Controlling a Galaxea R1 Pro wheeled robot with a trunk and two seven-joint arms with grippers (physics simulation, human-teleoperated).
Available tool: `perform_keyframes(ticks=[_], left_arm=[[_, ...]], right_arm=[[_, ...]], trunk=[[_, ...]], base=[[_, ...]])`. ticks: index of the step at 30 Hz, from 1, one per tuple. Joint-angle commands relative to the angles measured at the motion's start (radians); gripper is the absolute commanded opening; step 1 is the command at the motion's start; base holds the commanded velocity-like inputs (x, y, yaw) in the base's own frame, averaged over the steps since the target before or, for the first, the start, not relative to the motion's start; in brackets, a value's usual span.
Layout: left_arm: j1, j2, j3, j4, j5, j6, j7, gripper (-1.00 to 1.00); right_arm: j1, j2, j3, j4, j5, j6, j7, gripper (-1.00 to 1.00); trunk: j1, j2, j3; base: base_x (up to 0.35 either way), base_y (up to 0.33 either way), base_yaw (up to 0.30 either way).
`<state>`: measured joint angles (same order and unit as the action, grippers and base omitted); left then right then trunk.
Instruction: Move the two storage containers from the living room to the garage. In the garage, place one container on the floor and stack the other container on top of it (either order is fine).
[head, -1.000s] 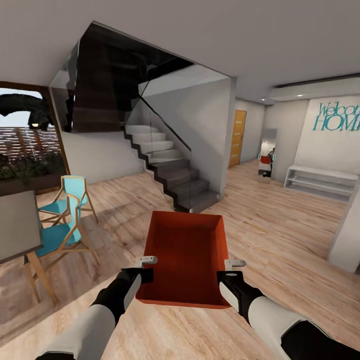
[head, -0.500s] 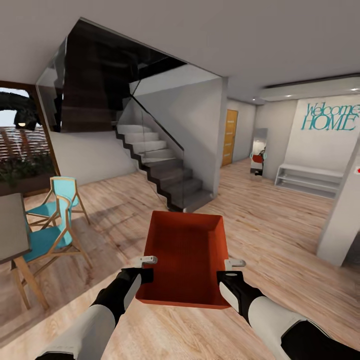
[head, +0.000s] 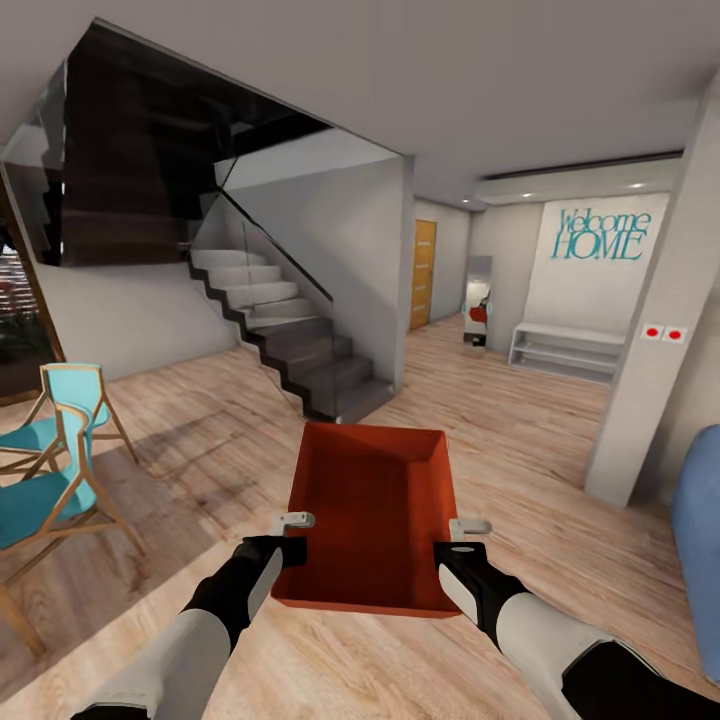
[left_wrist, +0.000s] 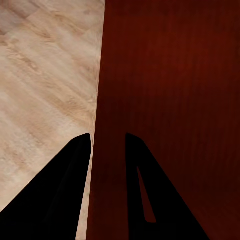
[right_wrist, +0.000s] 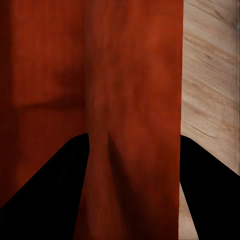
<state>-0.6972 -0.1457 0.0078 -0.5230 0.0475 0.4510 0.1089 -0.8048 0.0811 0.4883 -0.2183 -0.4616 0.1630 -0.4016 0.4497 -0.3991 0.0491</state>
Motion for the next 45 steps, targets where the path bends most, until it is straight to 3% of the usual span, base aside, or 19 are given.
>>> perform_keyframes(ticks=[1,45], left_arm=[[0.001,-0.002,0.003,0.0,-0.008,0.007,0.009,-1.0],[0.001,-0.002,0.001,-0.001,-0.009,0.006,0.009,-1.0]], right_arm=[[-0.001,0.012,0.0,-0.016,0.02,0.009,-0.008,-1.0],[-0.001,0.012,0.0,-0.016,0.02,0.009,-0.008,-1.0]], trunk=[[0.0,-0.001,0.0],[0.0,-0.001,0.0]], base=[[0.0,0.0,-0.246],[0.0,0.0,-0.239]])
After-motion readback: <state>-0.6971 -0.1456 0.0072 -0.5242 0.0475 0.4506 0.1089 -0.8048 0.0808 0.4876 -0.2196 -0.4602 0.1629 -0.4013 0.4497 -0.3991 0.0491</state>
